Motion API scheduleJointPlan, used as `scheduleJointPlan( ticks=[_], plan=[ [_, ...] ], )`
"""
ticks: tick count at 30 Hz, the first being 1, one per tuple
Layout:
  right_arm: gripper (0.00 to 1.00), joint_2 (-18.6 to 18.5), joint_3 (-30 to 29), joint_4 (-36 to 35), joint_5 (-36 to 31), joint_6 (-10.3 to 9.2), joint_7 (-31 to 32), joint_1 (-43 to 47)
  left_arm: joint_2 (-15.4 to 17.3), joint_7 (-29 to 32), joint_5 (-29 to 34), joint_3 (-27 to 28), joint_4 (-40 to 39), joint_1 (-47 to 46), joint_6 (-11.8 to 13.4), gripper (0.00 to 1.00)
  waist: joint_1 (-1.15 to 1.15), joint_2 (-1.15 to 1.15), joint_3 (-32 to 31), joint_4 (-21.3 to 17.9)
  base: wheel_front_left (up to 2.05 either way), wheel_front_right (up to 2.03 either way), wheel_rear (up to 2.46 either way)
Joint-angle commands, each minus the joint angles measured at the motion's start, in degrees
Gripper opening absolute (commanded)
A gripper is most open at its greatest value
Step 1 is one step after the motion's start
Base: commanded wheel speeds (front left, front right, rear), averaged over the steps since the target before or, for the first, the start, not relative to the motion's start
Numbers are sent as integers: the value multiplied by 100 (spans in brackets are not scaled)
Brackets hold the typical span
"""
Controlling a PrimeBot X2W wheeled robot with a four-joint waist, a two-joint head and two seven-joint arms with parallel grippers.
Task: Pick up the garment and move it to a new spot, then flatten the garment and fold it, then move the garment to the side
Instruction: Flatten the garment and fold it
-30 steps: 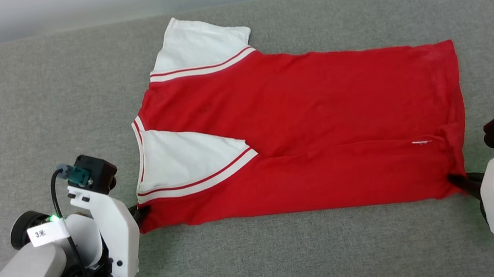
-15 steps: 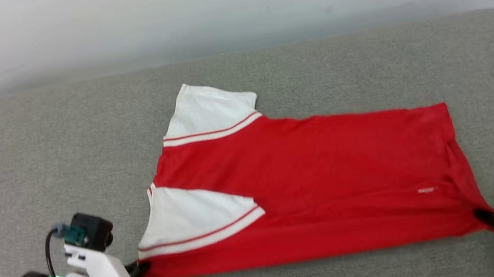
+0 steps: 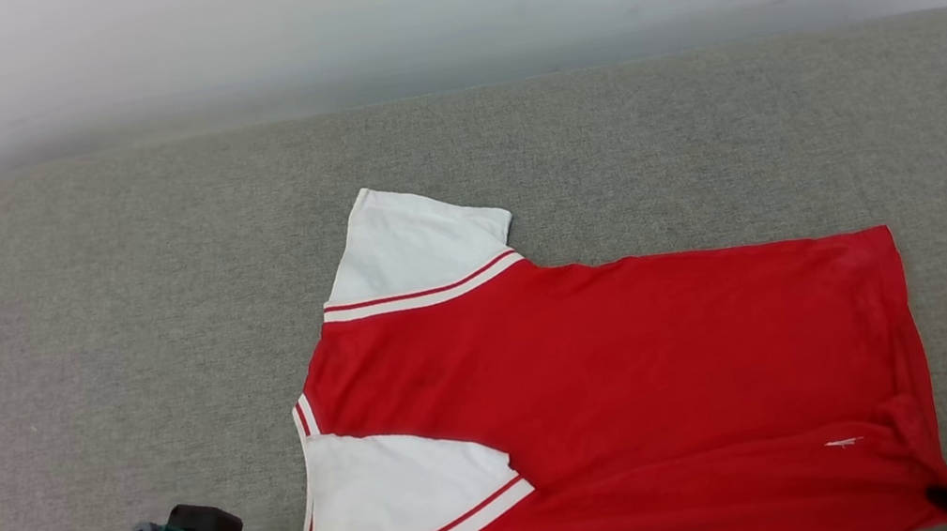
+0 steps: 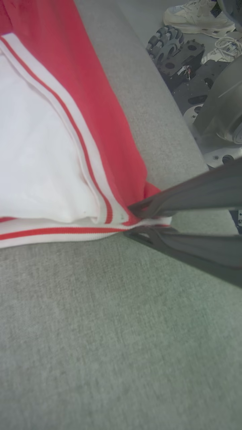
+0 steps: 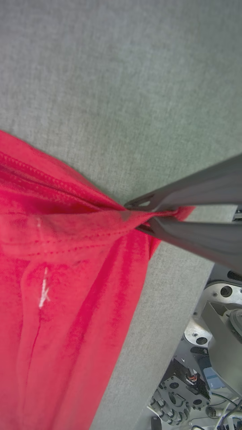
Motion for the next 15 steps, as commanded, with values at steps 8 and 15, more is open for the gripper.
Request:
scheduleJointPlan(
  ticks=[8, 15],
  plan=[
    [100, 301, -338, -66, -377, -8, -724, -42, -20, -564, 123, 231, 145, -65, 2, 100, 0, 0, -112, 3, 0, 0, 0],
    [100, 764, -1075, -703, -1098, -8, -1635, -134, 157, -1191, 415, 598, -110, -337, 182, 100, 0, 0, -184, -98, 0, 0, 0]
  ],
)
